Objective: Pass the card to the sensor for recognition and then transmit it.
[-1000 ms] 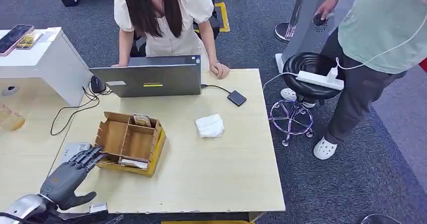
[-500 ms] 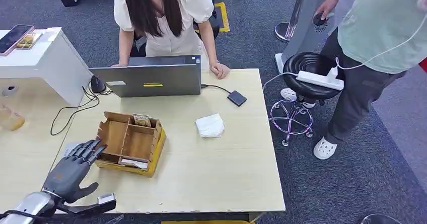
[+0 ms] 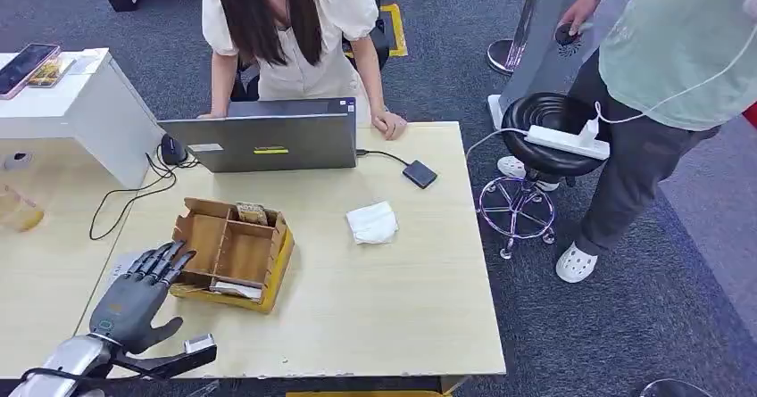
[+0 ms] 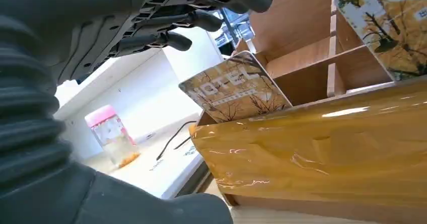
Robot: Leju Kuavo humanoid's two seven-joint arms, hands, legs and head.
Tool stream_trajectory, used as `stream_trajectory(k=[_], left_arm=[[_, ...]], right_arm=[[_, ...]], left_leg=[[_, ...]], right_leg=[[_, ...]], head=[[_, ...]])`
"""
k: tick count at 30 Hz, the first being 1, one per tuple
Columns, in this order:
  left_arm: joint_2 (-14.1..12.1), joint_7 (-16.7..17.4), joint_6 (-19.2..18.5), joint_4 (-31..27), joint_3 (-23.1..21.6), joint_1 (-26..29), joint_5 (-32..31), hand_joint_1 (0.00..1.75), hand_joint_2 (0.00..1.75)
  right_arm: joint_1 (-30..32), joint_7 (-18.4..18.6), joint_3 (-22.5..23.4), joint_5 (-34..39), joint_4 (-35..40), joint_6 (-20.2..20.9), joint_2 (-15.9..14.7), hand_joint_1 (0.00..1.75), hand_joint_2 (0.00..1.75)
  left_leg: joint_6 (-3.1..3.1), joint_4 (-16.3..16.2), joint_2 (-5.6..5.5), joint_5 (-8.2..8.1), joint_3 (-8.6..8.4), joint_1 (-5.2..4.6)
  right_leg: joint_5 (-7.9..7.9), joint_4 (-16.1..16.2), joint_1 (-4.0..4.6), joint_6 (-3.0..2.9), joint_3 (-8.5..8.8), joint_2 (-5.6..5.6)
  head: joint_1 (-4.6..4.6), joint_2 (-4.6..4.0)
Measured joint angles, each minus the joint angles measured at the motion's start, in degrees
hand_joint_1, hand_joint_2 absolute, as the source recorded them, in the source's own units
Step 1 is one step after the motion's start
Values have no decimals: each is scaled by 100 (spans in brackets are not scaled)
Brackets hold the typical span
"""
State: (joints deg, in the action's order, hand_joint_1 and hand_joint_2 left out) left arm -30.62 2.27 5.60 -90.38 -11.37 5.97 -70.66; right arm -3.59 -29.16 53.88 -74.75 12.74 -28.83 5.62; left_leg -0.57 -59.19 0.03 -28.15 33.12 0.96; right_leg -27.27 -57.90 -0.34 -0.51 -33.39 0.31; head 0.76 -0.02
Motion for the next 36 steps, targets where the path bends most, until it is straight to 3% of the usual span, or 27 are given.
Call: stream_trajectory(k=[1, 2, 3, 15, 16, 18, 19, 20, 21, 22, 23, 31, 36], left_arm=[[4, -11, -4, 0, 7, -1, 0, 154, 175], [9, -22, -9, 2, 15, -3, 0, 155, 175], [11, -39, -13, 6, 24, -6, 0, 175, 175], [26, -55, -20, 48, 87, -46, 0, 175, 175], [28, -55, -22, 48, 92, -51, 0, 164, 175], [28, -55, -22, 57, 94, -50, 0, 120, 175], [31, -55, -22, 57, 96, -49, 0, 106, 175], [31, -55, -22, 59, 96, -49, 0, 129, 175], [31, -55, -24, 59, 96, -50, 0, 134, 175], [33, -55, -24, 61, 96, -50, 0, 126, 175], [39, -61, -33, 63, 96, -53, -9, 143, 175], [98, -113, -57, 116, 96, -122, -26, 150, 175], [133, -192, -31, 118, 138, -154, 142, 173, 175]], right_arm=[[0, 2, 0, 0, 2, 0, 0, 0, 0], [0, 2, 0, 0, 2, 0, 0, 0, 0], [0, 2, 0, 0, 2, 0, 0, 0, 0], [-1, 2, 2, 17, 2, -2, 0, 0, 0], [0, 2, 0, 17, 2, -2, 0, 0, 0], [2, 2, 0, 17, 2, -2, 0, 0, 0], [1, 2, 2, 17, 2, -2, 0, 0, 0], [-1, 2, 2, 17, 2, -2, 0, 0, 0], [1, 2, 0, 17, 2, -2, 0, 0, 0], [2, 2, 2, 17, 2, -4, 0, 0, 0], [2, 2, 0, 17, 2, -2, 0, 0, 0], [1, 2, 2, 15, 2, -4, 0, 0, 0], [2, 2, 0, 18, 2, -9, 0, 0, 0]], left_leg=[[0, 0, 0, 0, 0, 0], [0, 0, 0, 0, 0, 0], [0, 0, 0, 0, 0, 0], [0, 0, 0, 0, 0, 0], [0, 0, 1, 0, 0, 0], [0, 0, 1, 0, 0, 0], [0, 0, 0, 0, 0, 0], [0, 0, 0, 0, 0, 0], [0, 0, 0, 0, 0, 0], [0, 0, 0, 0, 0, 0], [0, 0, 0, 0, 0, 0], [0, 0, 0, 0, 0, 0], [0, 0, 0, 0, -1, 0]], right_leg=[[0, 0, 0, 0, 0, 0], [0, 0, 0, 0, 0, 0], [0, 0, 0, 0, 0, 0], [0, 0, 0, 0, 0, 0], [0, 0, 0, 0, 0, 1], [0, 0, 0, 0, 0, 1], [0, 0, 0, 0, 0, 0], [0, 0, 0, 0, 0, 0], [0, 0, 0, 0, 0, 0], [0, 0, 0, 0, 0, 0], [0, 0, 0, 0, 0, 0], [0, 0, 0, 0, 0, -1], [0, 0, 0, 0, 0, 0]], head=[[0, 0], [0, 0], [0, 0], [0, 0], [0, 0], [0, 0], [0, 0], [0, 0], [0, 0], [0, 0], [0, 0], [0, 0], [0, 0]])
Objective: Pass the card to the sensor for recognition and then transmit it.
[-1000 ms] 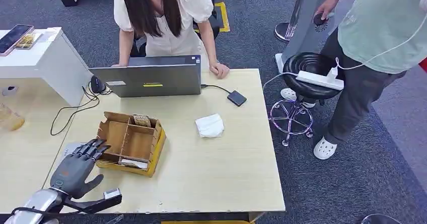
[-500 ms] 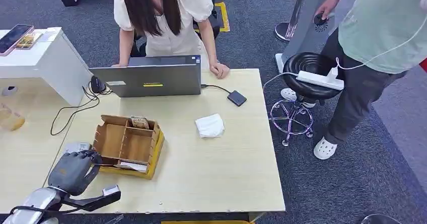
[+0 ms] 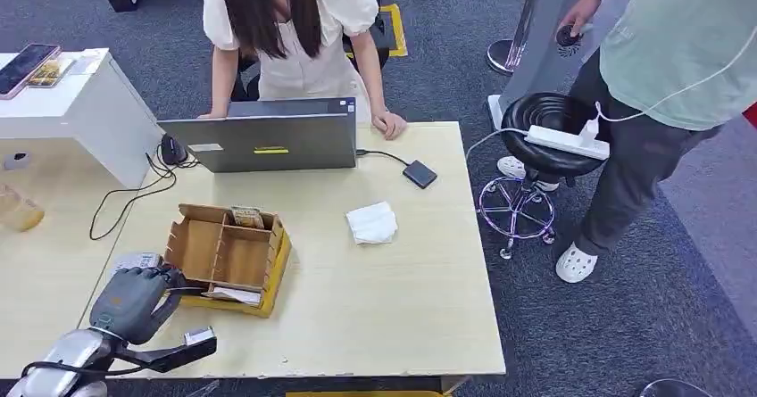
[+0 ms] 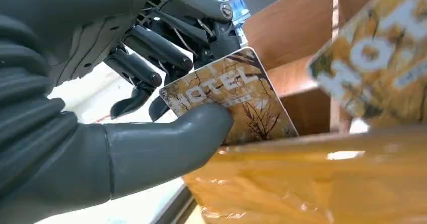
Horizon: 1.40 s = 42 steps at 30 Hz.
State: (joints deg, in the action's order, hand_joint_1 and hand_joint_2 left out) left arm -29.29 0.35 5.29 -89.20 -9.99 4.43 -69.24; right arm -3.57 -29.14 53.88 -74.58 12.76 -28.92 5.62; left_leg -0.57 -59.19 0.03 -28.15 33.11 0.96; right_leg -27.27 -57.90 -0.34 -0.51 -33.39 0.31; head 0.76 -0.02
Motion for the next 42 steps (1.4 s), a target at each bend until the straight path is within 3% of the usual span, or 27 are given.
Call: stream_trajectory(k=[8, 14, 24, 33, 42], left_arm=[[125, -291, -2, -109, 306, -186, 979, 175, 175], [181, -356, 41, -188, 555, -584, 1134, 175, 175], [288, -524, 260, -188, 595, -1109, 1217, 175, 175], [586, -614, 310, 61, 102, -2451, 1208, 175, 175], [839, -358, 627, 641, -402, -3510, 1007, 175, 175]], right_arm=[[0, 0, 2, 0, 0, -9, 0, 0, 0], [-3, -2, 2, -11, -2, -9, 2, 0, 0], [-12, 39, -50, -109, -2, -5, 4, 0, 0], [-136, 74, -212, -243, -2, 13, 28, 0, 0], [-207, 142, -372, -299, -2, 22, 66, 0, 0]], left_leg=[[0, -1, -1, 0, 1, 0], [-1, -1, -1, 1, -1, 0], [-1, -2, -2, 1, 0, 0], [4, -6, -3, 11, 1, -1], [4, -7, 0, 11, 1, -2]], right_leg=[[0, 0, 0, 0, -1, -2], [2, 0, 0, 0, 1, -2], [1, 1, 0, 0, -2, -2], [12, 0, -1, 1, -1, -4], [12, 0, -1, 1, -3, 3]], head=[[0, 0], [2, 0], [4, 0], [2, 0], [2, 0]])
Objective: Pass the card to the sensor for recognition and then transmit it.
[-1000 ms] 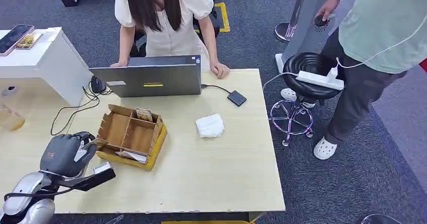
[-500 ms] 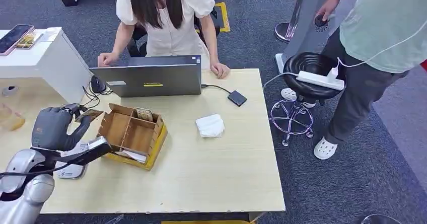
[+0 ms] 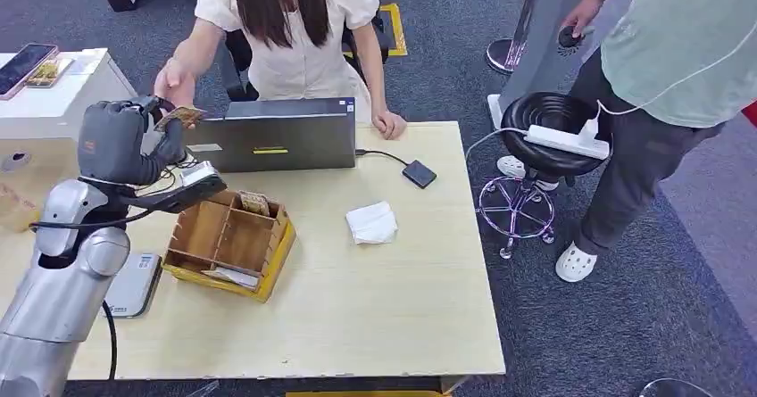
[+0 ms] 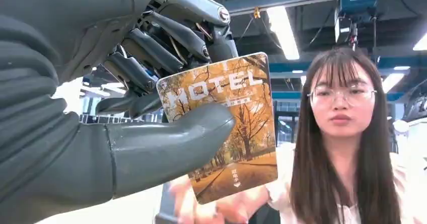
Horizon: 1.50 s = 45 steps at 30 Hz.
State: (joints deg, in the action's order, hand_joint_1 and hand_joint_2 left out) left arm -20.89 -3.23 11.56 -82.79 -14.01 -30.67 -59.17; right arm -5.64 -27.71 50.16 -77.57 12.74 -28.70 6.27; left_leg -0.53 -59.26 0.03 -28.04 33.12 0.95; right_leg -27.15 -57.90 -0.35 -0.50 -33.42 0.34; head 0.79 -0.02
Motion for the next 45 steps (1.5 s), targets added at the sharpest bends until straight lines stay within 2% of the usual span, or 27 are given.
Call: stream_trajectory(k=[4, 8, 14, 15, 27, 32, 40, 45], left_arm=[[109, 106, 283, 272, -78, -239, -78, 175, 175], [203, 348, 756, 691, -168, -556, -560, 175, 175], [256, 448, 1047, 1125, -194, -657, -767, 175, 175], [258, 448, 1071, 1162, -194, -657, -776, 0, 175], [273, 481, 1318, 1302, -181, -640, -723, 0, 175], [131, 577, 1386, 1359, -63, -614, -800, 0, 175], [-221, 634, 1576, 1886, 317, -568, -979, 0, 175], [-335, 636, 1611, 2061, 424, -513, -981, 0, 175]], right_arm=[[-11, 28, -41, 0, 0, 0, 20, 0, 0], [-22, 50, -98, 26, -2, -2, 50, 0, 0], [-24, 92, -162, 44, -4, -2, 79, 0, 0], [-24, 94, -164, 44, -4, -2, 81, 0, 0], [2, 107, -194, 79, -11, -11, 81, 0, 0], [44, 136, -197, 94, -15, -22, 81, 0, 0], [73, 118, -197, 155, -15, -26, 81, 0, 0], [75, 118, -197, 162, -15, -26, 81, 0, 0]], left_leg=[[0, 0, -1, 0, 1, 0], [0, 0, 0, 0, 1, 0], [0, 0, 6, 0, 0, 0], [0, 0, 6, 0, 0, 0], [0, 1, 3, 0, 5, 0], [0, 1, 3, 0, 4, 1], [0, 3, 5, 0, 4, 2], [0, 3, 0, 0, 7, 1]], right_leg=[[0, 0, 0, 0, -1, -1], [0, 0, 0, 0, 0, -1], [3, -2, 0, 0, -1, 8], [3, -2, 0, 0, -1, 8], [1, -1, 0, 2, -1, 3], [2, -3, 1, 2, -2, 5], [0, -4, 1, 0, -3, 8], [0, -4, 0, 0, -1, 0]], head=[[-2, 0], [-2, 0], [-2, 0], [-2, 0], [-2, 0], [-2, 0], [0, 0], [-2, 0]])
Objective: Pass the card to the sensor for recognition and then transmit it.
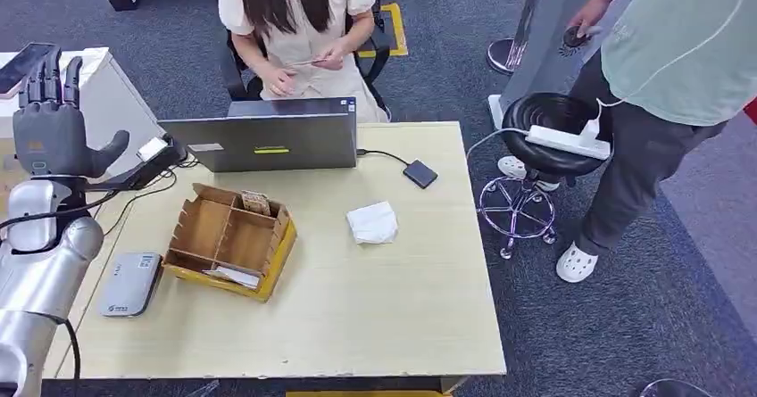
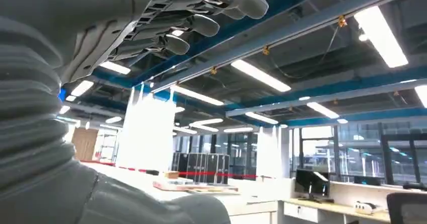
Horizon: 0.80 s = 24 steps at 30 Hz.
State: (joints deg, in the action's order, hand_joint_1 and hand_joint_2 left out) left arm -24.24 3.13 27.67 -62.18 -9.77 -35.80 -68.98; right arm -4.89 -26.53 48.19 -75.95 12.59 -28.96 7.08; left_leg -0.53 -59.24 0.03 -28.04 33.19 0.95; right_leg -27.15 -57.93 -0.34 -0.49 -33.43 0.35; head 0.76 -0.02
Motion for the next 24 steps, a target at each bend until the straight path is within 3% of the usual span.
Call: stream_trajectory(k=[5, 12, 19, 24], left_arm=[[-243, 256, 0, 188, 173, 133, -57, 0, 175], [-1153, 559, 37, 821, 885, 550, -219, 0, 175], [-1884, 844, 280, 1257, 1756, 1496, -264, 0, 175], [-2142, 903, 302, 1307, 2488, 2115, -273, 0, 175]], right_arm=[[36, 37, 0, 79, -13, -4, 0, 0, 0], [235, 26, 13, 245, -55, -90, 0, 0, 0], [331, 37, 72, 326, -70, -120, 0, 0, 0], [358, 79, 116, 359, -70, -147, 0, 0, 0]], left_leg=[[0, 1, 20, -1, 1, 1], [-13, 10, 29, -9, 1, 10], [-19, 13, 38, -13, 1, 12], [-19, 13, 31, -14, 3, 11]], right_leg=[[1, -1, 0, 0, -1, 23], [-8, -3, 8, -11, -15, 34], [-13, -2, 11, -17, -19, 46], [-15, 0, 10, -15, -15, 34]], head=[[-2, 0], [4, 0], [2, 0], [-4, 0]])
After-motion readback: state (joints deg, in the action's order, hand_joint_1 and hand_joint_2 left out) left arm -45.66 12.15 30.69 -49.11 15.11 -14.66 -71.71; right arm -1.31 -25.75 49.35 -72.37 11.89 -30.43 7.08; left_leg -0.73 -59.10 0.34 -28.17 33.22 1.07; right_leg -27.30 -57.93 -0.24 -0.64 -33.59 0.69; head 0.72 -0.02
